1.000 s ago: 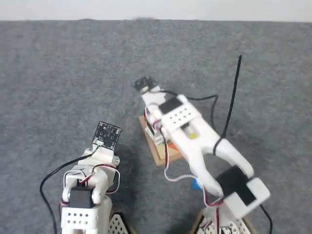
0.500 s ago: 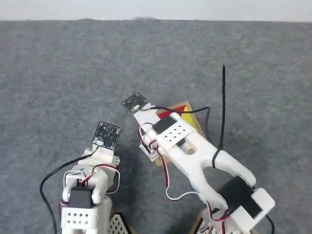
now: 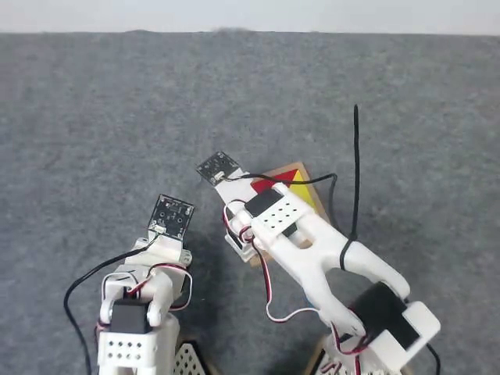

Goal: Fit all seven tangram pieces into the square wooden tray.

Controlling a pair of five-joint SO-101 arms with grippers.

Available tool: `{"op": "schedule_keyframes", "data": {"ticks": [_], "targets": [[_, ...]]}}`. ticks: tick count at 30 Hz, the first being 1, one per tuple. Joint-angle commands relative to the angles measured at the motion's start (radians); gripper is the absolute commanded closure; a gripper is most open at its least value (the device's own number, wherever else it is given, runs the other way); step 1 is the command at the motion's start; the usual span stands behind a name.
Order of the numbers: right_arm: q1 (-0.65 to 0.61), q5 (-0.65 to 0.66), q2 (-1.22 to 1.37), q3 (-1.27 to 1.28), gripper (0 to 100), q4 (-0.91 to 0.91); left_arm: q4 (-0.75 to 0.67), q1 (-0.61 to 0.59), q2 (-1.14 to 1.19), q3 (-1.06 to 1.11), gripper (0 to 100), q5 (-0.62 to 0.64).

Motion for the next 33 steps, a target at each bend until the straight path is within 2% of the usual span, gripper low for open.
{"op": "schedule_keyframes", "data": {"ticks": [1,11,17,26,33], "targets": [[-0.004,-0.003,-0.058,-0.006,98.8,-0.013,0.003,-0.006,-0.017,-0.01,98,-0.008],[-0.004,-0.003,-0.059,-0.006,84.0,-0.019,0.003,-0.006,-0.017,-0.01,98,-0.008],[0.016,0.017,-0.059,-0.006,84.0,-0.021,0.003,-0.006,-0.017,-0.01,98,-0.008],[0.15,0.143,-0.059,-0.006,84.0,-0.022,0.003,-0.006,-0.017,-0.01,98,-0.008],[0.16,0.189,-0.07,-0.023,84.1,-0.028,0.003,-0.006,-0.017,-0.01,98,-0.008]]}}
